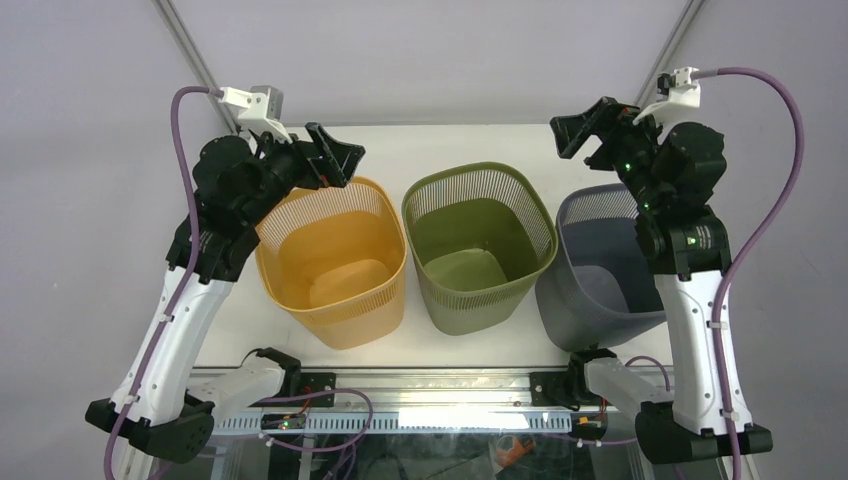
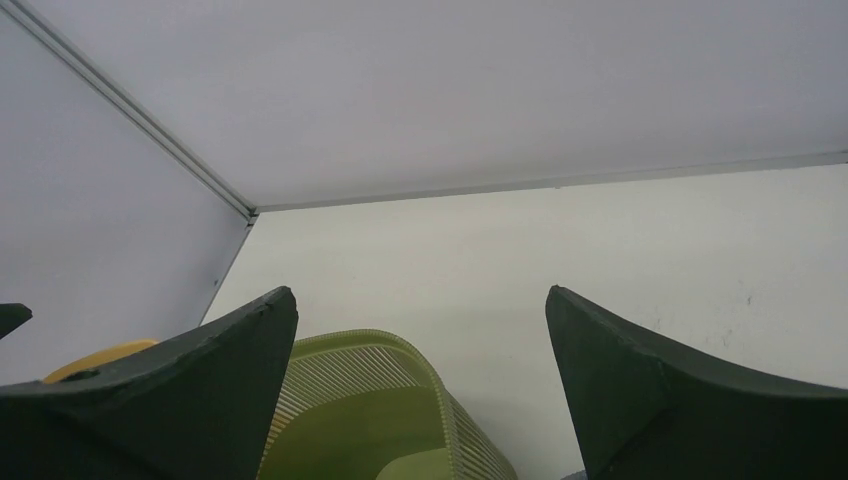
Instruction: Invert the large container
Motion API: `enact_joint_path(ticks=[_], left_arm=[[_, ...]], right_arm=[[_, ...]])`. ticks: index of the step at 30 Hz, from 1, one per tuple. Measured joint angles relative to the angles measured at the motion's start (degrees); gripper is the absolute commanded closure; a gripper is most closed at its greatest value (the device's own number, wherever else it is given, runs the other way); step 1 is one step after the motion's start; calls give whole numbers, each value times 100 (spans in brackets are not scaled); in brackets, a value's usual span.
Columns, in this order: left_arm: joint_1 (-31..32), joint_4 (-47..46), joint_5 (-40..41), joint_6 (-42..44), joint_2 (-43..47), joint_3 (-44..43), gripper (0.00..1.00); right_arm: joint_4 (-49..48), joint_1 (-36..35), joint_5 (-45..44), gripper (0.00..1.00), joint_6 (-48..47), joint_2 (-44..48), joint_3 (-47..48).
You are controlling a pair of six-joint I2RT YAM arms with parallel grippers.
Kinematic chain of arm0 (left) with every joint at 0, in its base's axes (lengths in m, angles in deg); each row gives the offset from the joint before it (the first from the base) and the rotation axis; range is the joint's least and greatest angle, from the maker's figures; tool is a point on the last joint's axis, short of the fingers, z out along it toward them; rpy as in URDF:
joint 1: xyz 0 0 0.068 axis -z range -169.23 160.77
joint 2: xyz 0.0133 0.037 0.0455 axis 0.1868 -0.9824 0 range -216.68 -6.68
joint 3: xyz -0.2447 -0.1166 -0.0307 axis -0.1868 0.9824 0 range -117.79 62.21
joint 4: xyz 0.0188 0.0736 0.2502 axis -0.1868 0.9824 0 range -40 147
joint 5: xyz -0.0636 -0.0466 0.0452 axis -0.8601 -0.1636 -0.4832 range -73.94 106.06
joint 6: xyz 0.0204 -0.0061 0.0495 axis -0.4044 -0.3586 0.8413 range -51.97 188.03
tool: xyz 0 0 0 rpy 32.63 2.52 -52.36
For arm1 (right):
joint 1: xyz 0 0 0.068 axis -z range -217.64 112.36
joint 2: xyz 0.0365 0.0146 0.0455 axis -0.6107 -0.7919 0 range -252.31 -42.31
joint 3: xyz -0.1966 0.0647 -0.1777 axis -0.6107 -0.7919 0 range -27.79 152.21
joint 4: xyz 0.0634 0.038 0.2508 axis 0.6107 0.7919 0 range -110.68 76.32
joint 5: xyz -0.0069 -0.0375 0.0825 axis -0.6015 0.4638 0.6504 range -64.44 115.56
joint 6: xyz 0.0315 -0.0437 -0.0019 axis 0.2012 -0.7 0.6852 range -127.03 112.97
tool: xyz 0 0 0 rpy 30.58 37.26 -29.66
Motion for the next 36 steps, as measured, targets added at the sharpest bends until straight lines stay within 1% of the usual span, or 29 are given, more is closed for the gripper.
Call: enact_joint_path(ticks=[4, 10, 13, 20, 24, 32, 34, 36], left_arm=[[0, 22, -20, 22, 50, -7, 1], [0, 42, -365, 330, 155, 7, 1], [0, 26, -732, 511, 256, 144, 1], [0, 46, -1987, 761, 514, 811, 1], [0, 81, -2422, 793, 608, 1036, 1], [0, 76, -2730, 911, 975, 1067, 1], [0, 72, -2728, 861, 990, 1080, 1], [0, 72, -2719, 745, 1021, 1176, 1]], right_arm=[[-13, 0, 0, 0, 42, 149, -46], [-42, 0, 7, 1, 46, 210, -46], [-31, 0, 94, 1, 39, 247, -48], [186, 0, 452, 0, 31, 546, -166], [236, 0, 492, 0, 24, 824, -396], [286, 0, 616, 1, 35, 903, -520], [308, 2, 822, 0, 15, 824, -514], [444, 2, 1248, 1, -42, 658, -426]])
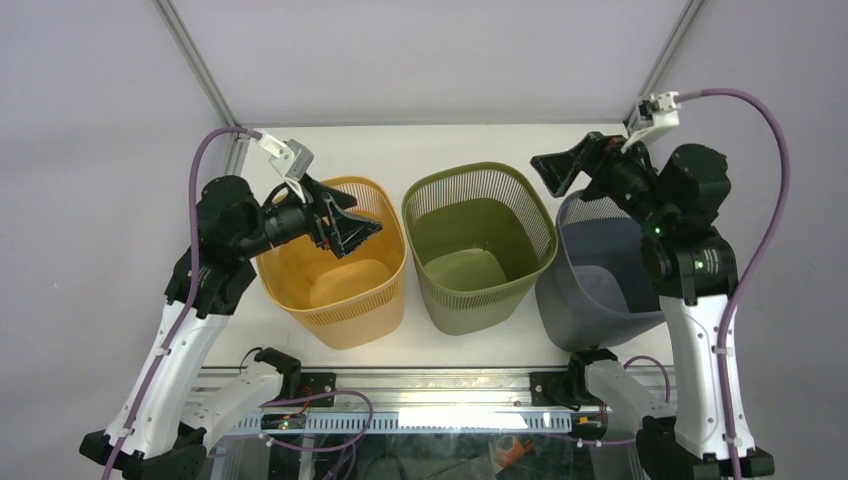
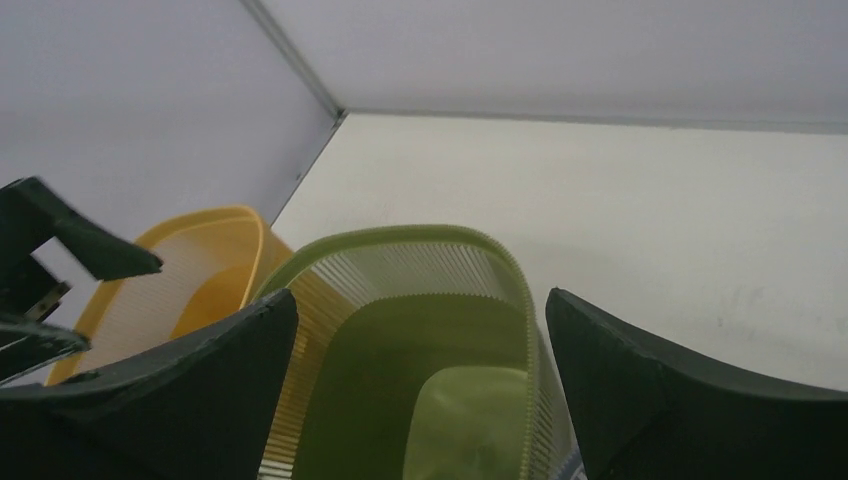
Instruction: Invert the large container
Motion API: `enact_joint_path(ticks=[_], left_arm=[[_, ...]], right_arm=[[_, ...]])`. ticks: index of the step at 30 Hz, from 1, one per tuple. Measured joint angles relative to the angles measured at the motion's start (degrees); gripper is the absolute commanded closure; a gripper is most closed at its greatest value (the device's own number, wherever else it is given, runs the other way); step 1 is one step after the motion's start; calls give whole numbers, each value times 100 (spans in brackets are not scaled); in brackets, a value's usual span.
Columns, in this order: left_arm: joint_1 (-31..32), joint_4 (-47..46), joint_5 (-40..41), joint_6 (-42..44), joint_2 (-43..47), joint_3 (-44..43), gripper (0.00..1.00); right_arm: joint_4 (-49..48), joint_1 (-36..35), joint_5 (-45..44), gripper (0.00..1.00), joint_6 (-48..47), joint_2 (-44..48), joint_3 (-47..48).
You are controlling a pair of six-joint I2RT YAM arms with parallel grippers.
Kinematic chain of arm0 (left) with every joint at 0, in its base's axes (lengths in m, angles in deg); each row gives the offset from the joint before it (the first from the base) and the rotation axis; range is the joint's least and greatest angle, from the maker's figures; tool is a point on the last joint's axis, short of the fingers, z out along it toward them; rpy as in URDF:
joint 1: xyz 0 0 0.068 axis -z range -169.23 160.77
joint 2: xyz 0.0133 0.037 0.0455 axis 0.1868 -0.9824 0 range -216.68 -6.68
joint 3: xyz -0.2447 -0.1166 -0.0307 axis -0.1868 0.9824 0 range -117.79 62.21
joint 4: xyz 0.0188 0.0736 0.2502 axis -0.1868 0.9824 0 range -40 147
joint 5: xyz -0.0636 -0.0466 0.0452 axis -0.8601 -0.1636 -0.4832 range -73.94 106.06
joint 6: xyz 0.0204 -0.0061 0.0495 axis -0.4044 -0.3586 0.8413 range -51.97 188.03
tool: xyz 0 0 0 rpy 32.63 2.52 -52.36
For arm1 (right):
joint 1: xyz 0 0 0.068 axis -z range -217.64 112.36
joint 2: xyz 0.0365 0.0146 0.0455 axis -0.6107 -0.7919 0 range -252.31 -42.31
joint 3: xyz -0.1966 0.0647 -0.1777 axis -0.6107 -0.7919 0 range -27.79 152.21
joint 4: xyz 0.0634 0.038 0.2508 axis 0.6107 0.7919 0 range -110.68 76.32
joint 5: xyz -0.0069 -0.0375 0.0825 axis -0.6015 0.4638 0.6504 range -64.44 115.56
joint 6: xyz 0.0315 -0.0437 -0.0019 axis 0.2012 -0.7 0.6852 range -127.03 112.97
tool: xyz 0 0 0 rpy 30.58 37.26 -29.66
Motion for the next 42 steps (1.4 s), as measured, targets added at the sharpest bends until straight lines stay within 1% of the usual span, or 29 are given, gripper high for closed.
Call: enact_joint_path(ticks=[3, 6, 9, 10, 13, 16, 24, 28, 31, 35, 39, 42], left_arm=[[0, 55, -28, -133, -11, 197, 1], [0, 216, -168, -184, -136, 262, 1], [0, 352, -289, -181, -321, 264, 1], [0, 402, -295, -181, -393, 264, 1], [0, 531, -107, -205, -610, 264, 1], [0, 579, 238, -365, -820, 254, 1], [0, 210, 1386, -1521, -1276, 214, 2], [0, 0, 2267, -2046, -1563, 127, 1], [0, 9, 2844, -2133, -1781, -122, 1], [-17, -28, 3580, -2116, -2321, -807, 1], [-129, -234, 3978, -2035, -2977, -1471, 1], [-179, -304, 4100, -1840, -3427, -1941, 1]], right_arm=[[404, -81, 627, 0, -168, -446, 369], [671, -490, 785, 1, -297, -839, 542], [929, -1429, 662, 1, -345, -1104, 542], [1021, -1845, 555, 0, -391, -1200, 549], [1370, -2876, 138, 1, -529, -1574, 693], [1532, -3272, -262, 0, -619, -1803, 734], [1561, -3379, -905, 0, -675, -1757, 730], [1438, -3421, -1049, 0, -669, -1753, 629], [1329, -3434, -1152, 1, -662, -1735, 527], [1252, -3442, -1244, 0, -627, -1703, 463], [1176, -3449, -1325, 1, -581, -1657, 459], [1130, -3453, -1405, 0, -544, -1587, 409]])
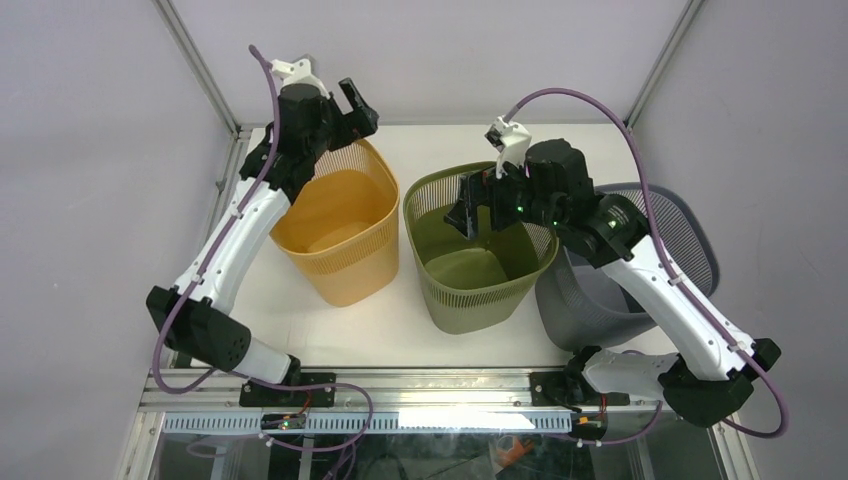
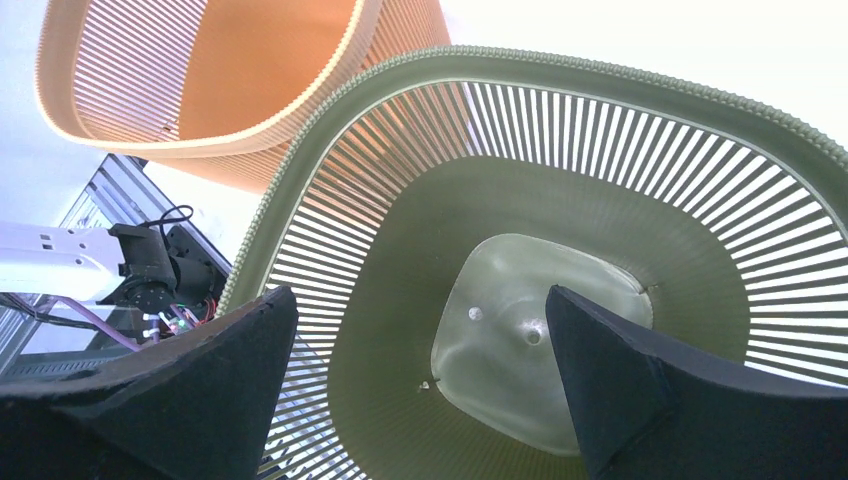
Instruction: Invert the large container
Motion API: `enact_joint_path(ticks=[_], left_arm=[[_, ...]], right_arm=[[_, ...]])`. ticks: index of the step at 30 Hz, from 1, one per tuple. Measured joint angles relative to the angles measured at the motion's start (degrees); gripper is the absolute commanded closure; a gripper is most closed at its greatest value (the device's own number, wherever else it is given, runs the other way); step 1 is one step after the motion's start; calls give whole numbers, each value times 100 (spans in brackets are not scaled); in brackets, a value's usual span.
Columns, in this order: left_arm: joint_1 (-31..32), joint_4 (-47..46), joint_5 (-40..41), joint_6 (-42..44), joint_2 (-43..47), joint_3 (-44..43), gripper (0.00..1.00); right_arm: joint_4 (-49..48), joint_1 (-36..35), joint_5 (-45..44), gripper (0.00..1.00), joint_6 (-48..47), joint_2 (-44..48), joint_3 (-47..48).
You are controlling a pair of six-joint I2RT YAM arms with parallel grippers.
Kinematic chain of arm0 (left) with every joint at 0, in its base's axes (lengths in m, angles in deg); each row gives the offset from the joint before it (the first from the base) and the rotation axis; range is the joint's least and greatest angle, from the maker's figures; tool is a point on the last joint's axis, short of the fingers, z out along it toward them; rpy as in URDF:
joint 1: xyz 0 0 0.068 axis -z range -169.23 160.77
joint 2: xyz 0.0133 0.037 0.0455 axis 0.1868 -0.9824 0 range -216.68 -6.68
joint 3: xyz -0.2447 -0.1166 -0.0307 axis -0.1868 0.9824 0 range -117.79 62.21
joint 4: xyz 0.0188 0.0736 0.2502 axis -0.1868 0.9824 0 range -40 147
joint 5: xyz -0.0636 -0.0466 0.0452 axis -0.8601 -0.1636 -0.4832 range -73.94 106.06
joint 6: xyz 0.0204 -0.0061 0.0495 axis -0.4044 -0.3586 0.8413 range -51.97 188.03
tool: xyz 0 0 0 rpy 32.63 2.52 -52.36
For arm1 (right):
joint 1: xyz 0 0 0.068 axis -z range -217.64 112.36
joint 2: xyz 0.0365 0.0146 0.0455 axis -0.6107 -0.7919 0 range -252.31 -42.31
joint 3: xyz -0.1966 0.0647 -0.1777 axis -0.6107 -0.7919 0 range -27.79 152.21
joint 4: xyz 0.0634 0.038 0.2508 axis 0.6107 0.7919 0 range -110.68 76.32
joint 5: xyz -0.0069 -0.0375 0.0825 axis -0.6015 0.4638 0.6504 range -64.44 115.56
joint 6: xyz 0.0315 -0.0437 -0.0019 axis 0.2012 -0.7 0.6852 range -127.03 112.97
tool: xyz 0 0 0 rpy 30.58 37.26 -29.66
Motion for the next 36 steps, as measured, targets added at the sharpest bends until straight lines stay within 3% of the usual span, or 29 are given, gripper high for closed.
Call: enact_joint_path(ticks=[4, 8, 15, 19, 25, 29, 36], left_arm=[[-9, -15, -227, 468, -267, -382, 1], [109, 203, -625, 949, 50, -385, 1], [304, 782, -748, 1047, 848, -201, 1], [671, 946, -678, 922, 636, -195, 2], [966, 1580, -122, 498, -315, -487, 29], [968, 1985, 118, 142, -822, -863, 53], [1123, 2369, 695, -264, -833, -1088, 87]], right_arm=[[-2, -4, -120, 1, 26, 63, -11], [-22, -4, -308, 1, 26, 111, -28], [-129, -4, -407, 1, 4, -76, 11], [-162, -7, -378, 0, 2, -428, 81], [-166, -26, -369, 0, 22, -533, 81], [-162, -33, -372, 1, 28, -531, 81], [-157, -39, -413, 0, 50, -531, 144]])
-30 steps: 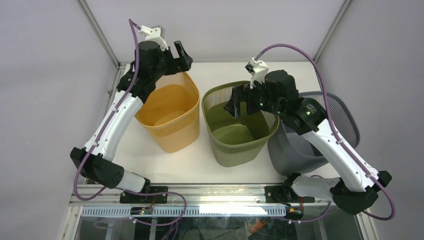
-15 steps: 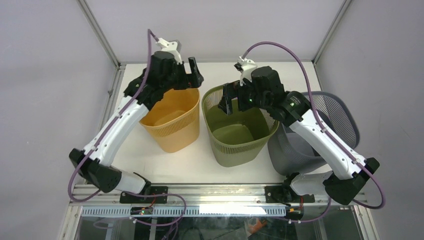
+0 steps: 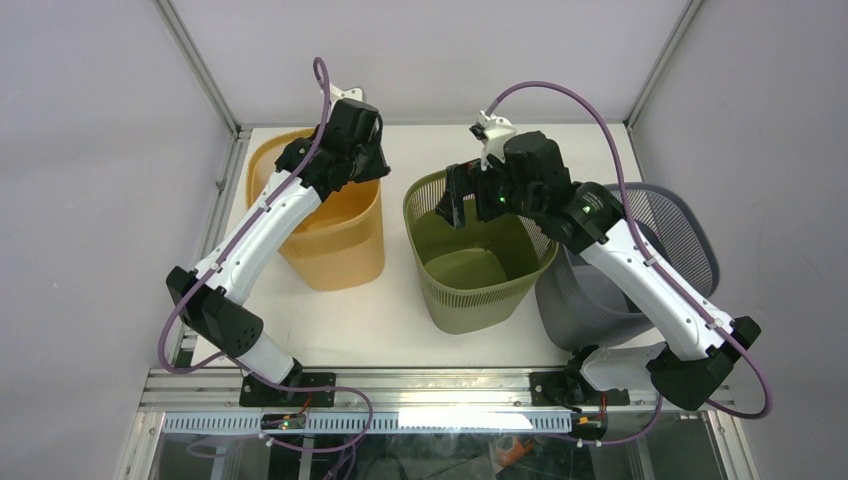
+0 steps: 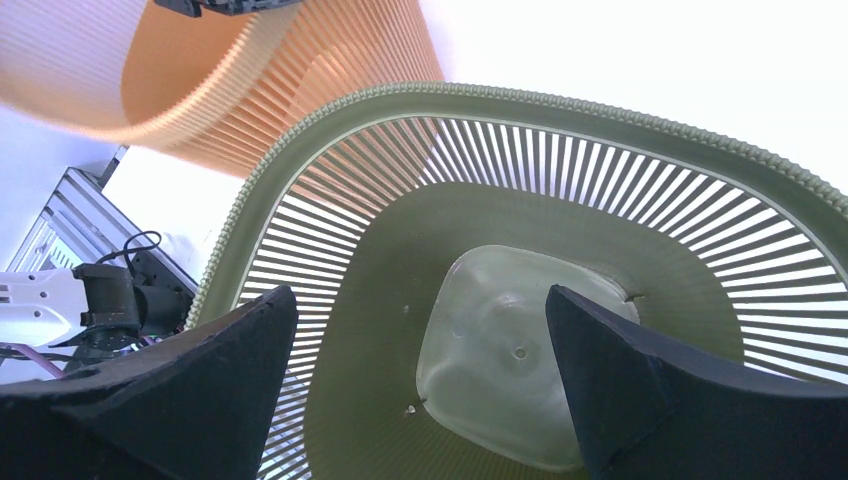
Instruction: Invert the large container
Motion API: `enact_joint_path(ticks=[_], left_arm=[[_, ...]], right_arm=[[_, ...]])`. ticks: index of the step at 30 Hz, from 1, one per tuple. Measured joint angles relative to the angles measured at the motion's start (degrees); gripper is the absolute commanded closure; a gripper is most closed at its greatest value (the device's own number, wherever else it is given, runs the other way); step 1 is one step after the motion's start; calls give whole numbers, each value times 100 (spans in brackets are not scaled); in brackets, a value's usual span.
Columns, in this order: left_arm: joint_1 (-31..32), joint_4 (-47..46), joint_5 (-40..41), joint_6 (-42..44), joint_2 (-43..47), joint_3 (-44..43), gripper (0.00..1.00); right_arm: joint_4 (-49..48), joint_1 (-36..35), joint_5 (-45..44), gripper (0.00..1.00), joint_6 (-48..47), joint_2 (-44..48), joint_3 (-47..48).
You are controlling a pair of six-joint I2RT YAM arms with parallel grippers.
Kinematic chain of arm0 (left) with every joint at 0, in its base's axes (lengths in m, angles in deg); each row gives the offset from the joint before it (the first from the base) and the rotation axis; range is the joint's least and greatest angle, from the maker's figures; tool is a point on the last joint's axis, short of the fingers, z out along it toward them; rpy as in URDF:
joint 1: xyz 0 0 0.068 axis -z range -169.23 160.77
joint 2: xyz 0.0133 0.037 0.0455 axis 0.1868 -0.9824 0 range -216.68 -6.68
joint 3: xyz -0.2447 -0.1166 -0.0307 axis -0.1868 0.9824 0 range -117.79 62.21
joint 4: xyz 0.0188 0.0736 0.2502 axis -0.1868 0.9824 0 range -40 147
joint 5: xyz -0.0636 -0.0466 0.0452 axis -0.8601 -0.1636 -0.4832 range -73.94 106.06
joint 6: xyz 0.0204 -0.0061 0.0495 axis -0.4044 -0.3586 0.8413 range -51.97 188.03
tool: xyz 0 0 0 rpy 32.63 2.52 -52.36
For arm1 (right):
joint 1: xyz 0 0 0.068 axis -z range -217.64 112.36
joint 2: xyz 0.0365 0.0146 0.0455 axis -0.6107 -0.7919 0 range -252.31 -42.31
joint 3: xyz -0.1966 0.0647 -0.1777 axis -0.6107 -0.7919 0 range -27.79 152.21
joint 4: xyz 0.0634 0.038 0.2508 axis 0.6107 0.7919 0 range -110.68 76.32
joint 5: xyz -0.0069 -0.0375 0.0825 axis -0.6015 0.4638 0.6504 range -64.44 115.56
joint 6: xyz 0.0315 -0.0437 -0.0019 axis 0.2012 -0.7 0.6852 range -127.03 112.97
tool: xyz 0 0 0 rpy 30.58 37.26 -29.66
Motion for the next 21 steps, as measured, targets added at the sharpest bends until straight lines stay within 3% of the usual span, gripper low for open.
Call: enact_joint_path(ticks=[2, 12, 17, 21], left_arm=[[4, 149, 133, 17, 44, -22, 99], [-13, 494, 533, 920, 48, -883, 100], [-63, -85, -326, 927, 39, -1180, 100], [-505, -769, -1303, 636, -57, -1388, 100]], right_arm=[[4, -2, 0, 1, 20, 0, 7], [83, -2, 0, 0, 50, 0, 76], [90, -2, -2, 0, 61, 0, 81], [94, -2, -46, 1, 76, 15, 81]])
